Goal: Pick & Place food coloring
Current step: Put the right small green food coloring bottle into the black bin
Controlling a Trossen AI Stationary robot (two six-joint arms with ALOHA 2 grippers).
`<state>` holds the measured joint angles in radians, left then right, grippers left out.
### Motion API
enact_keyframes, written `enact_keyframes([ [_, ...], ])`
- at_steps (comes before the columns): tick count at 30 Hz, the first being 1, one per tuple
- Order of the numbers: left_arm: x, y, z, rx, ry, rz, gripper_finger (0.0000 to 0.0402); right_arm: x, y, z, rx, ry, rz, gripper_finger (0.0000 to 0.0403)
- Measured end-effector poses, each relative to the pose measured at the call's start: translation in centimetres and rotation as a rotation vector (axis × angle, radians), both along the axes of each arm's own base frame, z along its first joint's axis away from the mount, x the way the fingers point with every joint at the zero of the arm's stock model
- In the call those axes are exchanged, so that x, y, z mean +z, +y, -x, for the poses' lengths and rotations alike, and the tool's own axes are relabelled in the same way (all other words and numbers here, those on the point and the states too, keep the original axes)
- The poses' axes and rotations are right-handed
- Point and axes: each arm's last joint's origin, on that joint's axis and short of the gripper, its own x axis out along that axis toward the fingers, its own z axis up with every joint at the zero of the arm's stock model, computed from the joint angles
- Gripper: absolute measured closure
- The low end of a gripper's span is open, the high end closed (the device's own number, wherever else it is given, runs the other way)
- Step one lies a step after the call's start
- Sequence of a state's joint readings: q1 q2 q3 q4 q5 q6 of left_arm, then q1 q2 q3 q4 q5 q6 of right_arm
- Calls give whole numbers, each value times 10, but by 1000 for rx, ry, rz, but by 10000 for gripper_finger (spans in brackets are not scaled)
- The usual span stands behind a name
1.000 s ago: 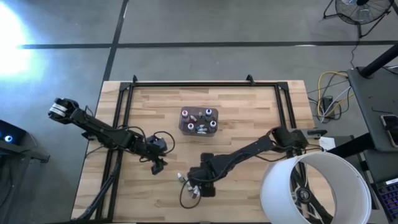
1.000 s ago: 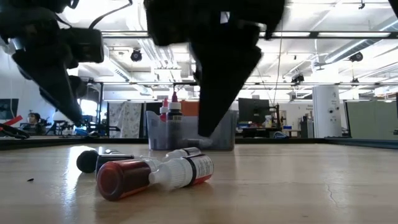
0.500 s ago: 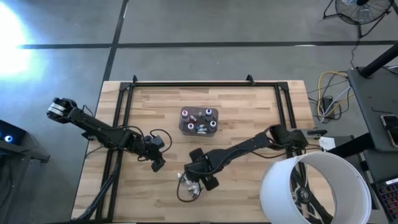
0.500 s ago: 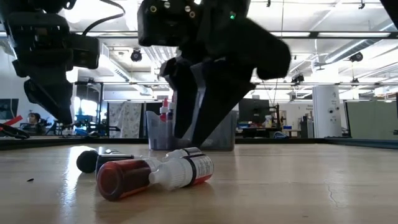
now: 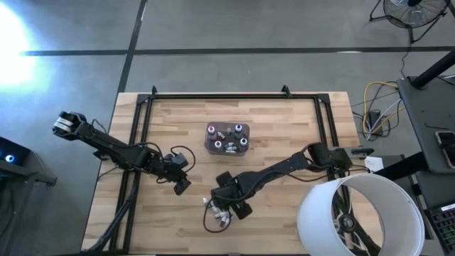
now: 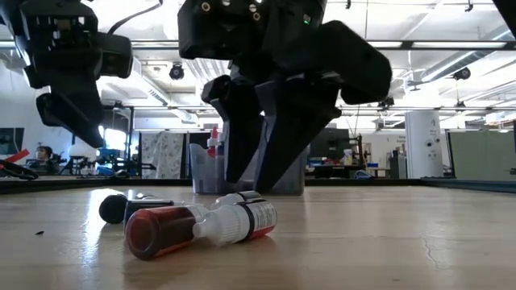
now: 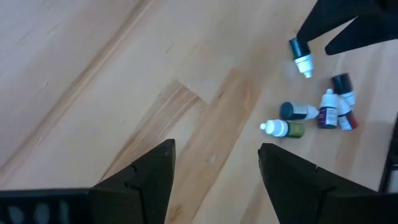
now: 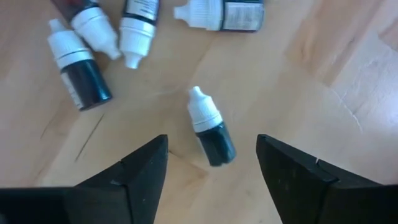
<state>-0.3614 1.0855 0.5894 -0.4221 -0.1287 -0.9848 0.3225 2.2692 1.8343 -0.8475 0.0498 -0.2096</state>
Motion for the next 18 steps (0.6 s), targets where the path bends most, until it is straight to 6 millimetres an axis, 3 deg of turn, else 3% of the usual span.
enact_keyframes([
  [18,4,-2,-1,12,0,46,195,-8,5,-4,52,-10,-108,163],
])
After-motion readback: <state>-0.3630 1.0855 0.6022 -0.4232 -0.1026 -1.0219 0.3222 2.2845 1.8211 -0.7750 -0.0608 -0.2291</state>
